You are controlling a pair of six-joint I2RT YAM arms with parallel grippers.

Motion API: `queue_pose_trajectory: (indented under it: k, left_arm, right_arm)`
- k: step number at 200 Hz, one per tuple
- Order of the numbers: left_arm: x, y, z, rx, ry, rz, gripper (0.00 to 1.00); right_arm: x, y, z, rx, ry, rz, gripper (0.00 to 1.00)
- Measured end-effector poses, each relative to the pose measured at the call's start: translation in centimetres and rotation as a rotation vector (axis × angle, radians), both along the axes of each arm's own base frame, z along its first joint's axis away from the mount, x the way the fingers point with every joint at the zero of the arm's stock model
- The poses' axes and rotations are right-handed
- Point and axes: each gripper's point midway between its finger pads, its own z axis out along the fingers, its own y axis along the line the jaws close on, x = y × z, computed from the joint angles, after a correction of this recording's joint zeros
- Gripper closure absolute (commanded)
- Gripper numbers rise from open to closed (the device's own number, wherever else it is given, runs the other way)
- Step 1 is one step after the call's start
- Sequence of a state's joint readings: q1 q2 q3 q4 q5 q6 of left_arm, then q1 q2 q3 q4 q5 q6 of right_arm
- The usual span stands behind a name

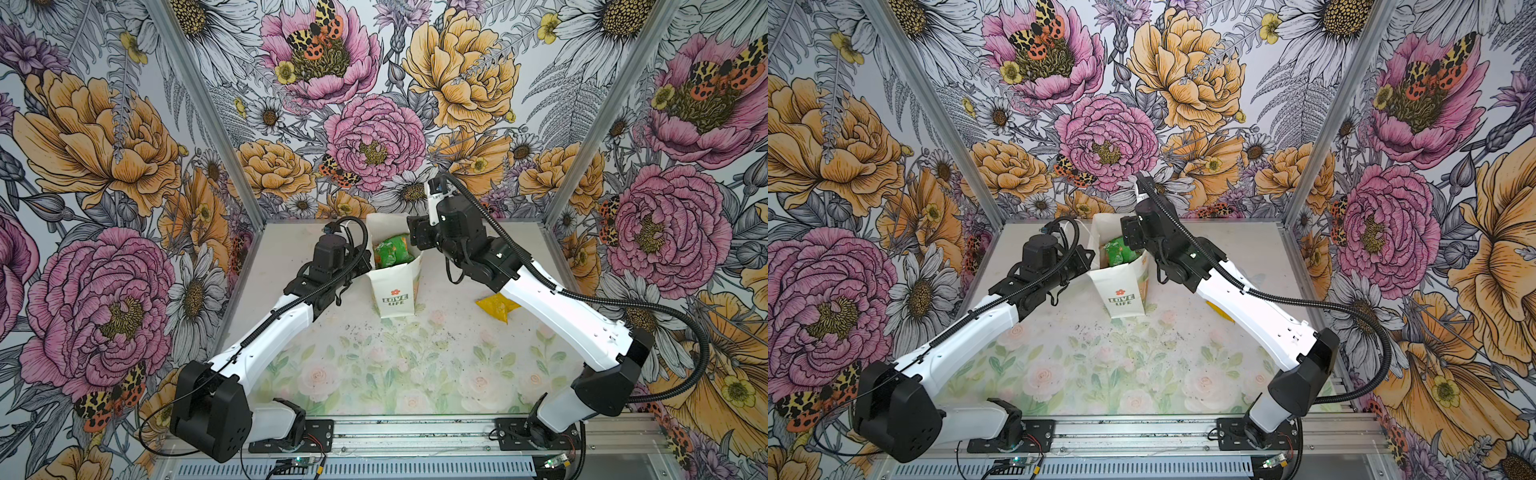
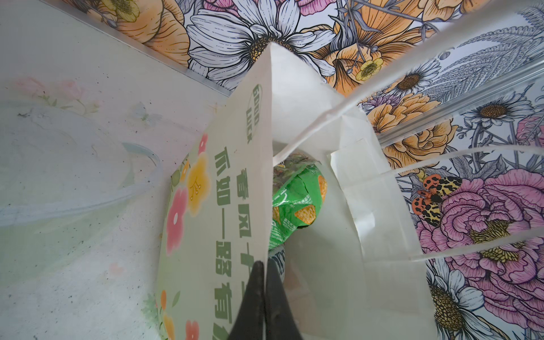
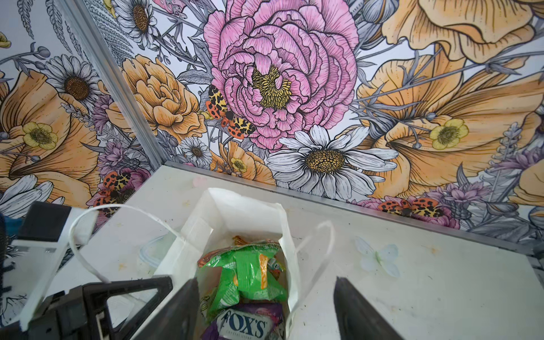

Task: Place the snacks into the paper bag
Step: 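Withdraw the right gripper from the bag toward the yellow packet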

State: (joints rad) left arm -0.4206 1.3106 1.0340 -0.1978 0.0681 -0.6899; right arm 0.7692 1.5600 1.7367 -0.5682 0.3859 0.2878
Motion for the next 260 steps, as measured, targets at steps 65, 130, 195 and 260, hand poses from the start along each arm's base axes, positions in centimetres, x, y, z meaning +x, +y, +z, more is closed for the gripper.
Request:
queue_pose_trajectory:
  k: [65,130,195,260]
  left_arm:
    - [0.0,0.1,0.0,0.000,0.000,0.002,1.00]
    - [0.0,0.3,-0.1,-0.001,0.001,0.003,1.00]
    - [-0.2,0.3,-0.1,-0.002,-0.001,0.003,1.00]
    - [-0.1,0.5,-0.1,-0.003,0.000,0.007,1.00]
  right_arm:
    - [-2.5,-4.5,-4.0,-0.074,0.069,-0.106,0.19]
    - [-4.3,-7.6,-6.3,-0.085,0.112,-0.192,0.17]
    - [-5.5,-10.2,-7.6,-0.106,0.139,-0.282,0.16]
    - [-6.2,-12.8,-10.9,-0.144,0.221,-0.378,0.08]
